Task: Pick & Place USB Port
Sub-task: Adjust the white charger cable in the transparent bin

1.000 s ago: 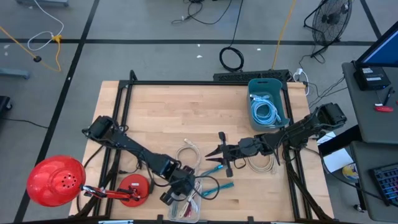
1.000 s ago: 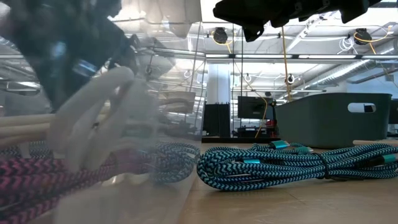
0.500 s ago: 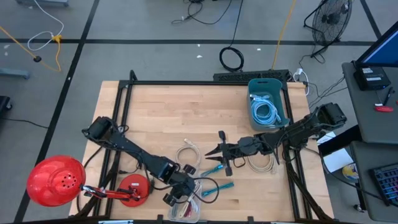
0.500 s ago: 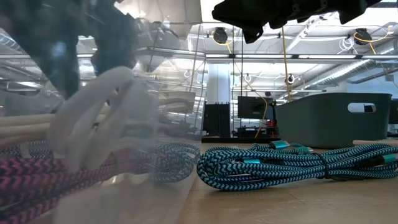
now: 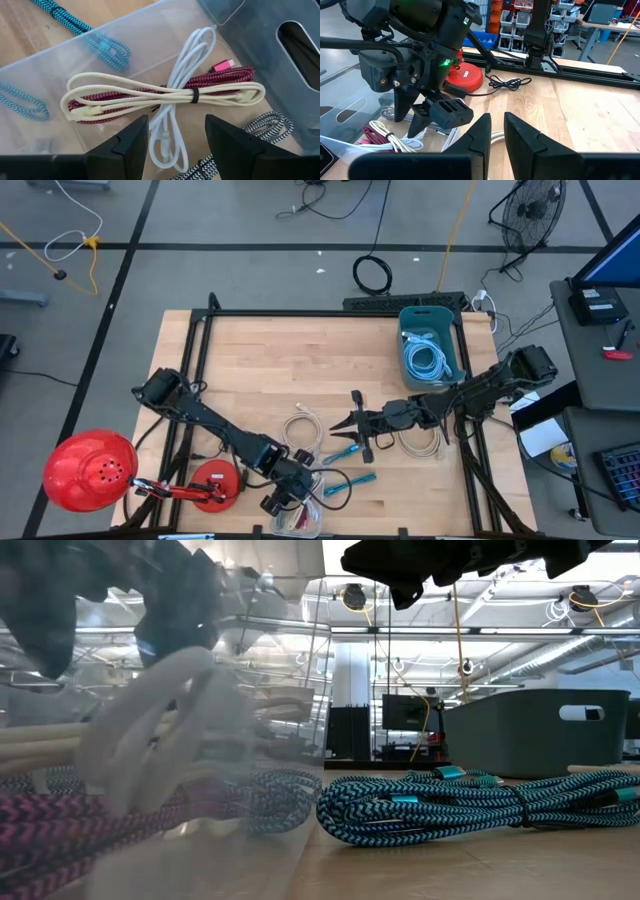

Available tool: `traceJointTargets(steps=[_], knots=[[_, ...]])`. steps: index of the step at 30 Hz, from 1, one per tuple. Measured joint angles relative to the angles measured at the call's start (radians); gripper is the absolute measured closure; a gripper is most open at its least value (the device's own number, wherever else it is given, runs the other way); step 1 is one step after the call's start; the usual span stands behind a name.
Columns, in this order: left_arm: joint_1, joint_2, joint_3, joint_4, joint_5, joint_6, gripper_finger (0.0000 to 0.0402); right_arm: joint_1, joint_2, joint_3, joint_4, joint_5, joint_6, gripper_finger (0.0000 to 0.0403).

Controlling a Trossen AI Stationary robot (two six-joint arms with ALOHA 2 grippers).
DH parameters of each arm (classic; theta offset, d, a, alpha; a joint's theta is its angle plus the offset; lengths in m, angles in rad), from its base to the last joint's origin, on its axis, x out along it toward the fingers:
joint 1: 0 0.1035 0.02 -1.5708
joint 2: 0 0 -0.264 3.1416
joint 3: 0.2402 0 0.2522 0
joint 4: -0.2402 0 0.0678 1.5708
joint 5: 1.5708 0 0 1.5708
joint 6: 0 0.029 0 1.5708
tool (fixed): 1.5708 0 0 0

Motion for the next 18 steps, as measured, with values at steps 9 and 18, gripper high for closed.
traceJointTargets(steps=[9, 18], knots=[[-0.011, 0.051, 0.001, 0.023, -0.004, -0.030, 0.0202, 0.000, 0.000, 0.000, 0.001, -0.003, 0.000, 0.0360], [-0.002, 0.074, 0.000, 0.056, 0.015, -0.010, 0.0202, 0.000, 0.000, 0.000, 0.000, -0.003, 0.007, 0.0360]])
